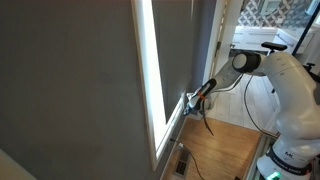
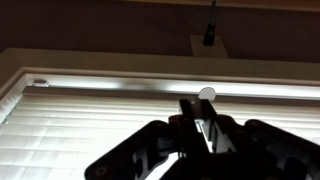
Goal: Pull the blinds downwards
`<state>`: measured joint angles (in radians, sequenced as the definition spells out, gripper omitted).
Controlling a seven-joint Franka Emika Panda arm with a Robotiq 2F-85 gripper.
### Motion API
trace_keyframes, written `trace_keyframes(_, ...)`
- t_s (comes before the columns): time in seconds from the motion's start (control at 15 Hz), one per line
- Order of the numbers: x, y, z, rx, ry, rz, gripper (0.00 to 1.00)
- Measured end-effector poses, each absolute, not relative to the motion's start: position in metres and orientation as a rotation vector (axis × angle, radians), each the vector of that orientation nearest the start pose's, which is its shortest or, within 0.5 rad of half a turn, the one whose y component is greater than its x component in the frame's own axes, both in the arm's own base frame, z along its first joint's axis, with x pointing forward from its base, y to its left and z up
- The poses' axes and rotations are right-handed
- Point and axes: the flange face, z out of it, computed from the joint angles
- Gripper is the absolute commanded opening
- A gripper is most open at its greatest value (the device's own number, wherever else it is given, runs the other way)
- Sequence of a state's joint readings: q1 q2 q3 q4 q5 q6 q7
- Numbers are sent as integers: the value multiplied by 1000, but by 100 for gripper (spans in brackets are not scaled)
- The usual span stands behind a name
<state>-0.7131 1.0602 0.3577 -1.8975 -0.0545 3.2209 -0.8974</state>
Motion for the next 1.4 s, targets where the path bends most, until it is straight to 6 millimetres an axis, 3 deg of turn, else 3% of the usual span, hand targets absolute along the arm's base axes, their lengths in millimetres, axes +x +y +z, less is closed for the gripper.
trace_keyframes(0.07, 564, -205, 7, -2985, -564, -654, 15)
trace_keyframes(0.13, 564, -205, 7, -2984, -564, -654, 4)
trace_keyframes(0.53, 571, -192, 6, -2964, -614, -666, 4)
trace_keyframes(0.87, 576, -179, -26, -2945, -645, -643, 4)
trace_keyframes(1.4, 581, -192, -89, -2951, -611, -587, 4)
